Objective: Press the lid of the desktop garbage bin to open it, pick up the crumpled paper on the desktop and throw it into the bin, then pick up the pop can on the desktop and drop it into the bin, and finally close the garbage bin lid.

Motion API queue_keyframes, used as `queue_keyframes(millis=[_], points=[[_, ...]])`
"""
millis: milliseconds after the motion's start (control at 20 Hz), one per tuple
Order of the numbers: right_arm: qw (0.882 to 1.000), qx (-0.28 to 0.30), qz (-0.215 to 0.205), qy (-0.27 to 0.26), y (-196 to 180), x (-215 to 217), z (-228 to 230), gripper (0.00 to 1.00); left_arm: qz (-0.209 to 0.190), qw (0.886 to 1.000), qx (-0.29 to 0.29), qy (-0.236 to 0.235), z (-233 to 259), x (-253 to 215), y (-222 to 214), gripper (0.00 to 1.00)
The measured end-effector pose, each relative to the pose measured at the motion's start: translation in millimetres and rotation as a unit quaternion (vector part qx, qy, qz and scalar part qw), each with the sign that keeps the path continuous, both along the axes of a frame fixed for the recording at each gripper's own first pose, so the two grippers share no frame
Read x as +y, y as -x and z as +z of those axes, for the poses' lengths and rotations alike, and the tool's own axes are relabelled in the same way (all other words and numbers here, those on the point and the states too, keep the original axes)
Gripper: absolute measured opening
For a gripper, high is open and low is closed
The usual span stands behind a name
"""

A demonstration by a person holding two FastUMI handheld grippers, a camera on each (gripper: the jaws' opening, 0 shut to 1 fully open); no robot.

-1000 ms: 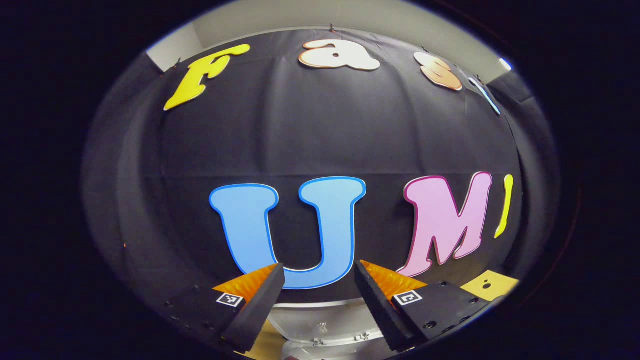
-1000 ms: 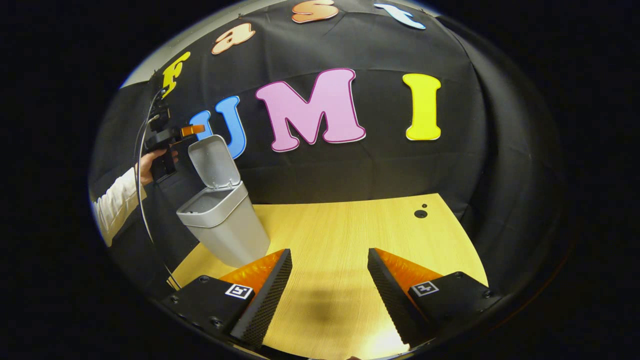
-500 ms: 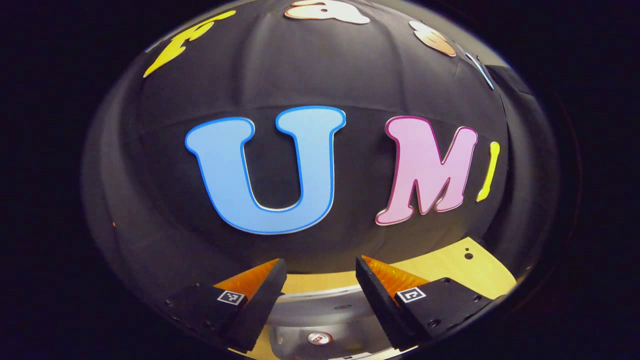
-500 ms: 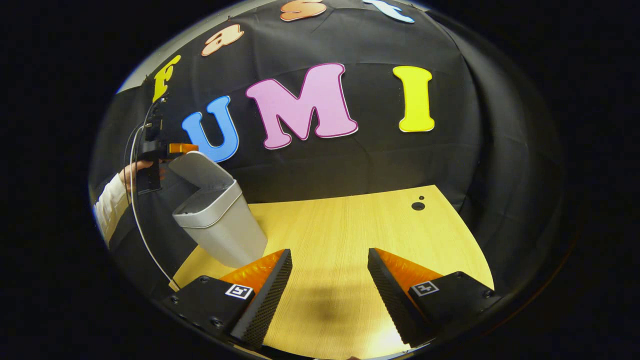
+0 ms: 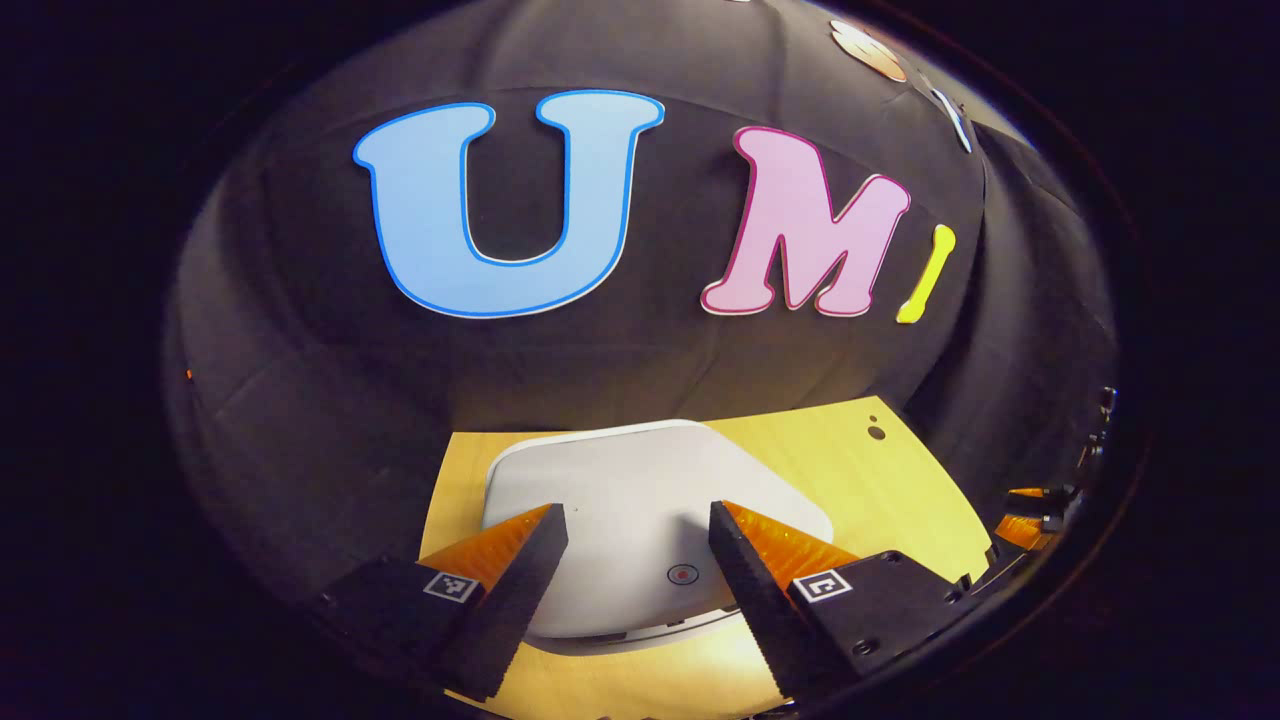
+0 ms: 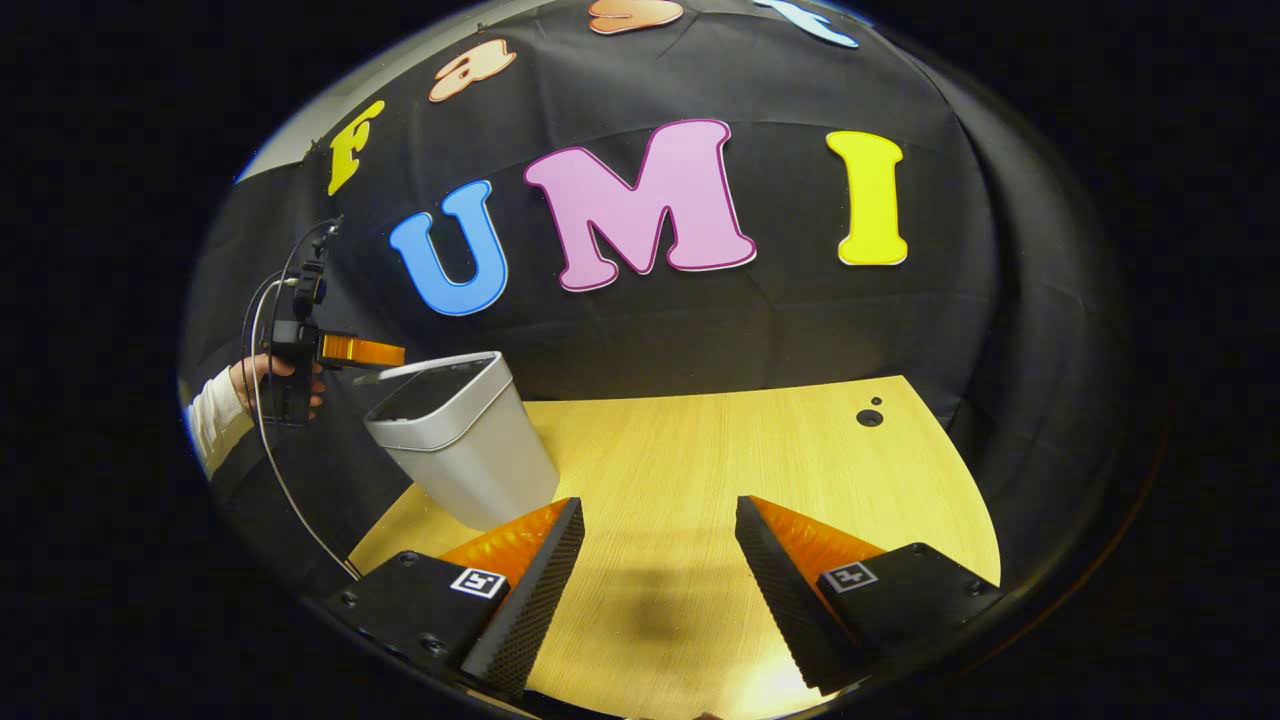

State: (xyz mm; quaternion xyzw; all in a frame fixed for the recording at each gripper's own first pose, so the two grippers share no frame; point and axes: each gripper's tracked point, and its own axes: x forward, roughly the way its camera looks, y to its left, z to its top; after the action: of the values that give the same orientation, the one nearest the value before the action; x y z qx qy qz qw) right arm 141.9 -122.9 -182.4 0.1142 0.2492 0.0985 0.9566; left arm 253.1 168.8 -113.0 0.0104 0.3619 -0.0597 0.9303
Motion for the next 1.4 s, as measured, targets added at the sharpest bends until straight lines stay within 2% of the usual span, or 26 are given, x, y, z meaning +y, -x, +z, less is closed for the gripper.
queue_keyframes(millis=[150, 350, 550, 700, 850, 1050, 1200, 1300, 1400], points=[[1.000, -0.001, 0.002, -0.003, 2, 3, 0, 0.98, -0.028, 0.998, 0.052, -0.025, -33, -12, 15, 0.98], [1.000, 0.006, 0.002, -0.002, 8, 1, -8, 0.98, -0.047, 0.996, 0.053, -0.045, -38, -17, 11, 1.00], [1.000, 0.007, 0.006, 0.001, 13, 0, -9, 0.98, -0.047, 0.997, 0.047, -0.031, -41, -18, 9, 1.00], [1.000, 0.005, 0.008, 0.006, 14, 2, -6, 0.98, -0.040, 0.999, 0.004, -0.034, -38, -18, 5, 0.99], [1.000, -0.008, 0.015, 0.015, 13, 7, 8, 0.98, -0.002, 0.998, -0.048, -0.028, -26, -20, 5, 0.97], [0.999, -0.040, 0.012, 0.020, 9, 16, 35, 0.98, 0.020, 0.990, -0.139, -0.033, 11, -34, 20, 0.95], [0.998, -0.059, 0.002, 0.017, 2, 25, 51, 0.98, 0.007, 0.979, -0.200, -0.029, 45, -65, 51, 0.95], [0.997, -0.077, -0.009, 0.018, -2, 27, 67, 0.98, -0.003, 0.975, -0.222, -0.016, 54, -91, 71, 0.95], [0.994, -0.106, -0.027, 0.023, -6, 25, 87, 0.98, 0.005, 0.973, -0.232, 0.009, 54, -111, 90, 0.95]])
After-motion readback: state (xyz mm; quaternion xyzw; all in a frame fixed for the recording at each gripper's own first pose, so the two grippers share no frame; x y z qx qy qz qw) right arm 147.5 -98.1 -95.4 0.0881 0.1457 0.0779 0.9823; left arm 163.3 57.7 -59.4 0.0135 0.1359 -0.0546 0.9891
